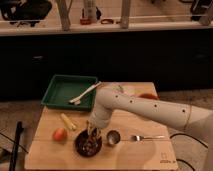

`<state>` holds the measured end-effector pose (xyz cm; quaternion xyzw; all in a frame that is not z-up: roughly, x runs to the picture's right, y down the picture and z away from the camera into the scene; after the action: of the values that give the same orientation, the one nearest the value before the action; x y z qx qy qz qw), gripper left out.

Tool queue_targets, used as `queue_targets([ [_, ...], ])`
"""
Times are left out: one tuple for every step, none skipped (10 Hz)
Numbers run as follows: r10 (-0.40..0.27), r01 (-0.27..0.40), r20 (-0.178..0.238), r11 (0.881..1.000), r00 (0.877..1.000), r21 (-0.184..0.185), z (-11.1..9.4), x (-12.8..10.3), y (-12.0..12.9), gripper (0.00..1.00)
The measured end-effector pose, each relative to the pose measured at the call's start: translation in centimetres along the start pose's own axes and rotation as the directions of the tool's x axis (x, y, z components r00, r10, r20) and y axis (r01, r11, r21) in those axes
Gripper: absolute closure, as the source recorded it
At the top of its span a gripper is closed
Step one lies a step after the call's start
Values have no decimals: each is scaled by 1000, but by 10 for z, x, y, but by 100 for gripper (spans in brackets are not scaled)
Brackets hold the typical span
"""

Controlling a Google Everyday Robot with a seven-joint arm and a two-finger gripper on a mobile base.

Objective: Place grapes in purple bowl

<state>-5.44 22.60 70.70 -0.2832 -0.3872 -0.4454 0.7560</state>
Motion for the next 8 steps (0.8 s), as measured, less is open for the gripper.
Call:
queue_targets([
  [0, 0, 5, 1000, 1000, -1, 0, 1, 0, 58],
  [-1, 1, 10, 1000, 1000, 0, 0, 1, 0, 48],
  [-4, 4, 16, 1000, 1000, -1, 1, 1, -1, 38],
  [-5, 5, 19, 1000, 1000, 0, 2, 1, -1, 29],
  [-5, 5, 22, 1000, 1000, -1, 2, 1, -1, 24],
  [-5, 5, 26, 1000, 1000, -1, 3, 0, -2, 22],
  [-7, 7, 28, 1000, 1000, -2, 4, -1, -2, 22],
  [-10, 10, 30, 1000, 999, -4, 5, -2, -3, 22],
])
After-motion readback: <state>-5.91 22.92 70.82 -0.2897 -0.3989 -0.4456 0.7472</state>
